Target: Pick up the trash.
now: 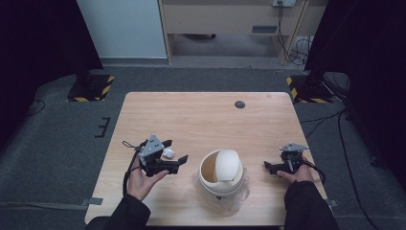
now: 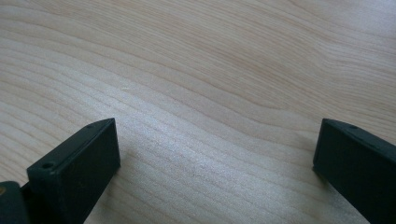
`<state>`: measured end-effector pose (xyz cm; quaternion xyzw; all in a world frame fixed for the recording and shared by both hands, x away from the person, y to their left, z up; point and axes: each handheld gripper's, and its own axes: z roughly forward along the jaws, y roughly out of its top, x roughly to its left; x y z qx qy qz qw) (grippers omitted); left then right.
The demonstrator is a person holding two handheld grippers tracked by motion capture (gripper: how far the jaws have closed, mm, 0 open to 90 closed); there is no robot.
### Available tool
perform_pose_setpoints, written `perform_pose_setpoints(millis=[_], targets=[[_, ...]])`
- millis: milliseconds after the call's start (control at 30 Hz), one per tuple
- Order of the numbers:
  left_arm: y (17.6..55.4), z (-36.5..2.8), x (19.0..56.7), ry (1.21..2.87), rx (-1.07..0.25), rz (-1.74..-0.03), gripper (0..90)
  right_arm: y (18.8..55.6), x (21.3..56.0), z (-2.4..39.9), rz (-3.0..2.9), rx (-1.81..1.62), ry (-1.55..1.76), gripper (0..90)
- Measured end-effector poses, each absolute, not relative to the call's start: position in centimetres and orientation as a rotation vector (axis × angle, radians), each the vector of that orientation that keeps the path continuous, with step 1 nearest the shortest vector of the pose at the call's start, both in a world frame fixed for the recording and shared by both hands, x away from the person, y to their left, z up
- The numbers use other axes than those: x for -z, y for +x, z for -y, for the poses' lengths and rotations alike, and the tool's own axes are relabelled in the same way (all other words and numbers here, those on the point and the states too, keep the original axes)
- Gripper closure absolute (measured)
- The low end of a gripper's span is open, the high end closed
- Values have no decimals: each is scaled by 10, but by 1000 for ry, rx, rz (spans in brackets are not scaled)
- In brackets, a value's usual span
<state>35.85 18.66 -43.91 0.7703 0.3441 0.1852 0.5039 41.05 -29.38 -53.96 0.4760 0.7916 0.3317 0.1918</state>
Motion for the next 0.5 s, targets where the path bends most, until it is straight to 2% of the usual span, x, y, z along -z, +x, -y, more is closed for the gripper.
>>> perform_pose_setpoints(millis=[267, 500], targets=[[379, -214, 471, 1910, -478, -973, 154, 411, 540, 294, -2222, -931, 1335, 7], [391, -218, 489, 1988, -442, -1016, 186, 411, 540, 294, -2222, -930, 1335, 7]])
